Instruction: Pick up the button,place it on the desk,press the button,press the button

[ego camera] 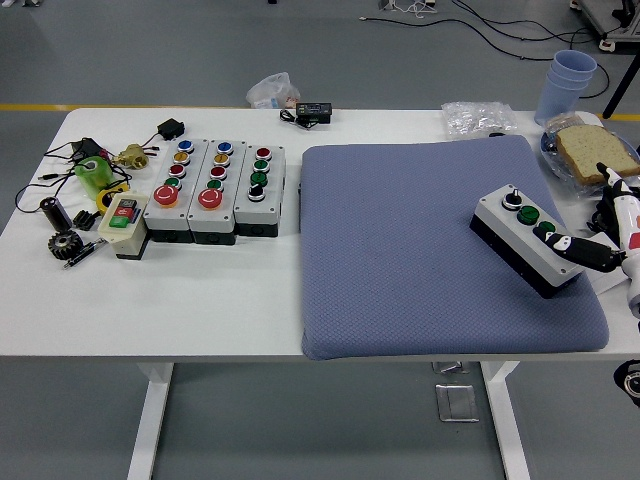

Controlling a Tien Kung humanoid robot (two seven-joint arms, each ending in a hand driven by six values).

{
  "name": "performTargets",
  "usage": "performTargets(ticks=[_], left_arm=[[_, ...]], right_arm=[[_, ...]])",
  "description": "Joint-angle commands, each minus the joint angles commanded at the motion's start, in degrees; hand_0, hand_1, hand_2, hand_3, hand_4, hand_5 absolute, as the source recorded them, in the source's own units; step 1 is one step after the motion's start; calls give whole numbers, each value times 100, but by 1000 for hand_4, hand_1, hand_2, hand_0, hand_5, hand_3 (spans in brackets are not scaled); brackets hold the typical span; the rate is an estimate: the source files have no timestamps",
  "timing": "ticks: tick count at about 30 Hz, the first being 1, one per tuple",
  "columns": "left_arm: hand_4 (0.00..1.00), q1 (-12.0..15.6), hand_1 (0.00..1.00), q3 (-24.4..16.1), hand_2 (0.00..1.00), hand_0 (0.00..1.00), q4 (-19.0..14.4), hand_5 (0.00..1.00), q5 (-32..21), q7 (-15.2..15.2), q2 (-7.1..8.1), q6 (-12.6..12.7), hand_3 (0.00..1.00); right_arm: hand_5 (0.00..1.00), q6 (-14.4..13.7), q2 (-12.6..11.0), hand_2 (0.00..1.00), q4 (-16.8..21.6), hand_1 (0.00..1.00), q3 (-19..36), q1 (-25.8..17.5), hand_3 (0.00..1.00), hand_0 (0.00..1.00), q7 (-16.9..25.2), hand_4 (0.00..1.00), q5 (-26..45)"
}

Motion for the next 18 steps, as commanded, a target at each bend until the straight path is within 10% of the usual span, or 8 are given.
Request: performTargets(ticks=[18], left_arm=[[271, -66, 421, 19, 424, 558, 0, 390, -122, 4, 0, 27, 428]], right_arm=[[308, 262, 554, 997, -1084, 936, -806, 1057, 998, 998, -487, 998, -443]])
